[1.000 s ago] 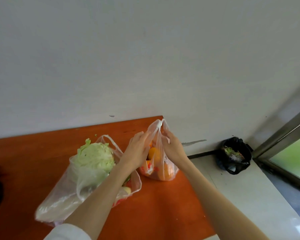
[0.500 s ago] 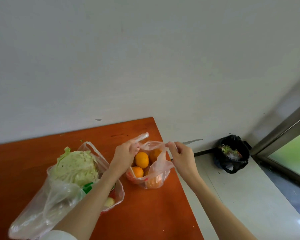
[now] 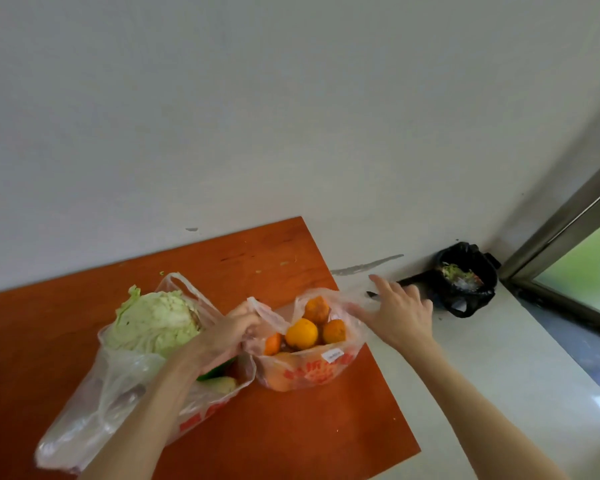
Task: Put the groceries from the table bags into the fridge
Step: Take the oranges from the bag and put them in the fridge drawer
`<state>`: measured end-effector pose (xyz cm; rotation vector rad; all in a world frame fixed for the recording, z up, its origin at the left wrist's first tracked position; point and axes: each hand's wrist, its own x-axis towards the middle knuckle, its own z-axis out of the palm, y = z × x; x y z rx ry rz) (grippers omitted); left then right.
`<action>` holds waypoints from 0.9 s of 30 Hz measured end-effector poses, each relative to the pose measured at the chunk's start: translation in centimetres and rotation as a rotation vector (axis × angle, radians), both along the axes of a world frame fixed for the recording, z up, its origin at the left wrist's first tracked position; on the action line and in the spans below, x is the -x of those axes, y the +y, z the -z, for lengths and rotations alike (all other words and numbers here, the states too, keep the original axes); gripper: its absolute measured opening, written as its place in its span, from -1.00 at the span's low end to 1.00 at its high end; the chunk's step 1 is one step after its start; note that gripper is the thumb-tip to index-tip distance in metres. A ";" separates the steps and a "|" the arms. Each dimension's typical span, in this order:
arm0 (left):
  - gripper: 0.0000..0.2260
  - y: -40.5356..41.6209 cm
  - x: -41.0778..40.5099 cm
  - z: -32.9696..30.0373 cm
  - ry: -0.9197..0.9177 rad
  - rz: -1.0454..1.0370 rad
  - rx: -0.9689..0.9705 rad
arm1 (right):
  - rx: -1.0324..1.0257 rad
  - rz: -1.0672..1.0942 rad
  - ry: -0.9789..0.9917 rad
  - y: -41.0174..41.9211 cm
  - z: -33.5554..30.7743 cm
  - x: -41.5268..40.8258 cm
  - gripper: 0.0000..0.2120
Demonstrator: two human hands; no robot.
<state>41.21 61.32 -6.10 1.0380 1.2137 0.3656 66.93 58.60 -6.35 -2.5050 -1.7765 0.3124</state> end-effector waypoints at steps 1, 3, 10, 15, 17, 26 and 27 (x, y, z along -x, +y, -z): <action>-0.60 0.0 0.3 0.0 0.001 0.048 -0.011 | 0.079 -0.033 -0.050 0.1 1.1 0.5 -0.21; -0.38 -0.2 0.6 -0.3 0.110 0.190 -0.090 | 0.167 -0.020 -0.085 0.3 3.1 1.4 -0.23; -0.77 -0.5 0.6 1.6 0.671 0.557 -0.471 | 0.191 0.282 0.781 -0.2 4.2 1.8 -0.84; -0.82 1.1 1.4 -0.1 0.560 0.698 -0.380 | 0.147 0.312 1.151 -3.3 2.8 -0.4 -0.76; -0.83 2.4 2.5 -0.6 0.408 0.602 -0.251 | 0.150 0.323 1.261 -4.1 3.3 -1.2 -0.72; -0.86 3.8 2.6 2.1 -0.410 -0.565 0.591 | 0.005 1.036 2.249 -5.0 6.6 -2.0 -0.68; -0.87 3.9 2.1 1.9 -0.410 -0.600 0.612 | -0.023 1.062 2.266 -5.1 7.2 -1.8 -0.50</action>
